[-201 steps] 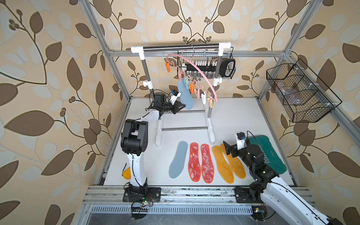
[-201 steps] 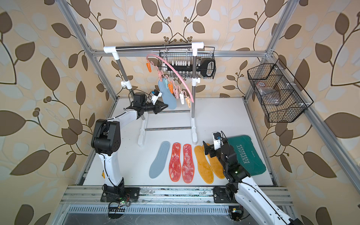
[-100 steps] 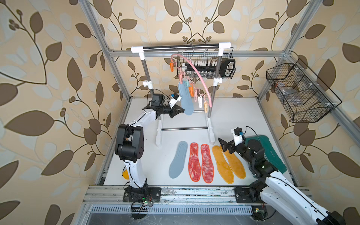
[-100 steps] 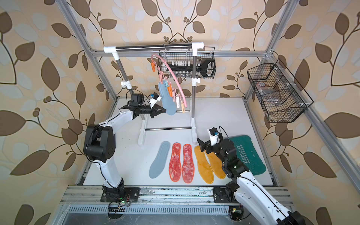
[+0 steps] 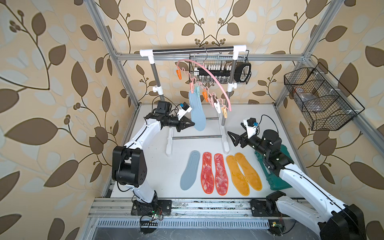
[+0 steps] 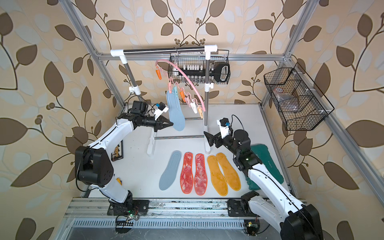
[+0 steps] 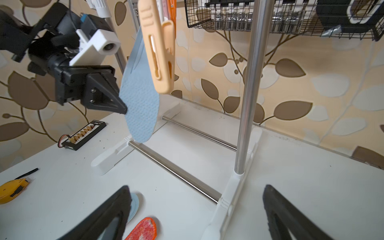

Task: Take the shoe insoles off the hanger
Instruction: Remove the insole from the hanger.

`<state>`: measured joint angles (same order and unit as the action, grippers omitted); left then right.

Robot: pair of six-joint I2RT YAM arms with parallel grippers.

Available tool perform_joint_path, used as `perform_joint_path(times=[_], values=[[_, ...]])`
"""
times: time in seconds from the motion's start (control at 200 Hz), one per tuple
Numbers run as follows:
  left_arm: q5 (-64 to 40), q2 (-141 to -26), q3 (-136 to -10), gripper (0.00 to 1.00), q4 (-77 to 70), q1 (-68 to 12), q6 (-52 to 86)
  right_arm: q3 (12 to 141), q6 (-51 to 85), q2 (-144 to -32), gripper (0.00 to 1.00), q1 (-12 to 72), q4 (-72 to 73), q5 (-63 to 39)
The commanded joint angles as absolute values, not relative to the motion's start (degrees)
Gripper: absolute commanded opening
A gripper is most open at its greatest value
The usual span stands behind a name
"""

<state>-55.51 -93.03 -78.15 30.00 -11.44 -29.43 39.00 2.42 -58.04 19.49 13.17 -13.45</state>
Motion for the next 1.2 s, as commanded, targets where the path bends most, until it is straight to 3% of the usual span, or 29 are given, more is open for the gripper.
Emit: perform_joint_path(times=[0.0, 0.255, 0.605, 0.68, 1.195], values=[[-56.34, -87.82, -76.48, 0.0, 33.98, -10.24, -31.99, 42.43, 3.58, -61.26, 0.9, 17.28, 14.35, -17.26], [-55.59, -80.82, -73.05, 0.0, 39.81, -9.09, -35.43, 48.09, 8.69, -68.65, 0.73, 12.55, 16.94, -31.81], [-54.88, -77.38, -72.77, 0.0, 46.45, -3.71, -37.13, 47.42, 9.58, -67.06, 0.72, 12.56, 17.59, -34.8], [-56.6, -76.47, -73.3, 0.0, 48.87, -2.59, -38.42, 48.7, 9.03, -68.49, 0.65, 12.86, 15.95, -33.83], [-58.27, -68.8, -74.09, 0.0, 59.24, -2.13, -43.76, 59.57, 14.56, -82.77, 0.5, 13.83, 25.46, -37.55]])
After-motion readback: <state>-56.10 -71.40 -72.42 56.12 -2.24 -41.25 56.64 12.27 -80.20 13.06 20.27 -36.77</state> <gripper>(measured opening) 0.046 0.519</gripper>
